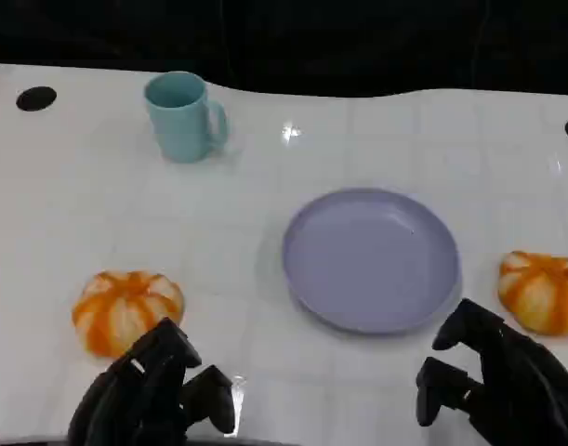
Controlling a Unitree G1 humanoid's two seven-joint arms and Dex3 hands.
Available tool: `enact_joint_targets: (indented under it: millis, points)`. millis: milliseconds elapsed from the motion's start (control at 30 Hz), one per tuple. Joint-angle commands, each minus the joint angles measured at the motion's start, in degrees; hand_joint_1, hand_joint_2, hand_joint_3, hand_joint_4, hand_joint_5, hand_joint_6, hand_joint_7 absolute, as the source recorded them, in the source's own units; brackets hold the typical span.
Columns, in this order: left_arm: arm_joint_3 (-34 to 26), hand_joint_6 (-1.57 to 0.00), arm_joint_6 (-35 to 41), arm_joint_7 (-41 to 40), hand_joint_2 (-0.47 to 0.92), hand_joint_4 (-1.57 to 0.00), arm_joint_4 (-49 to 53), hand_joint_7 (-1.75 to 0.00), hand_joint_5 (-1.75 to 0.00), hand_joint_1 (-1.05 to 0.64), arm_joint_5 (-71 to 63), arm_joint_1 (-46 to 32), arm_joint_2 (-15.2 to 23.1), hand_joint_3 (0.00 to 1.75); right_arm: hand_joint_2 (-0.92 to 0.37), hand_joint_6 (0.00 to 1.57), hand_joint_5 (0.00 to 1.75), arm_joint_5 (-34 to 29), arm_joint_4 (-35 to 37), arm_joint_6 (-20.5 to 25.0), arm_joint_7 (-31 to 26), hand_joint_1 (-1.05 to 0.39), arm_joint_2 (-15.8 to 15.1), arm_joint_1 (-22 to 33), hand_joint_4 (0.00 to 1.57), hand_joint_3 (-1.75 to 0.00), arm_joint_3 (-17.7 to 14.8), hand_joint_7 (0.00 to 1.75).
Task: Grasp the bread from the table and place it into the plate.
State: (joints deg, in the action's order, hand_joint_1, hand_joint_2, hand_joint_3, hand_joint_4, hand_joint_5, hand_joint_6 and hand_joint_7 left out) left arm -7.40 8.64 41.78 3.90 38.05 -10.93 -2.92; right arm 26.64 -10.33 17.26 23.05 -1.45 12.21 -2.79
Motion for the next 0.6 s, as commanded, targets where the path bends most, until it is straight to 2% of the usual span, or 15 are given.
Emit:
enact_joint_targets:
  millis: [33,600]
  points:
    - [-0.3,-0.59,0.0,0.1,0.92,-0.70,-0.4,-1.42,-1.72,-0.54,-0.1,-0.3,1.0,0.29,-0.91,0.46,1.75,0.3,-0.4,-0.5,-0.2,-0.57,-0.6,0.1,0.75,-0.45,-0.6,1.75]
    - [-0.5,-0.61,-0.4,0.1,0.92,-0.71,0.1,-1.39,-1.73,-0.54,0.2,-0.1,0.4,0.29,-0.92,0.44,1.75,0.1,0.2,-1.1,0.5,-0.55,-0.7,-0.2,0.75,-0.46,-0.7,1.75]
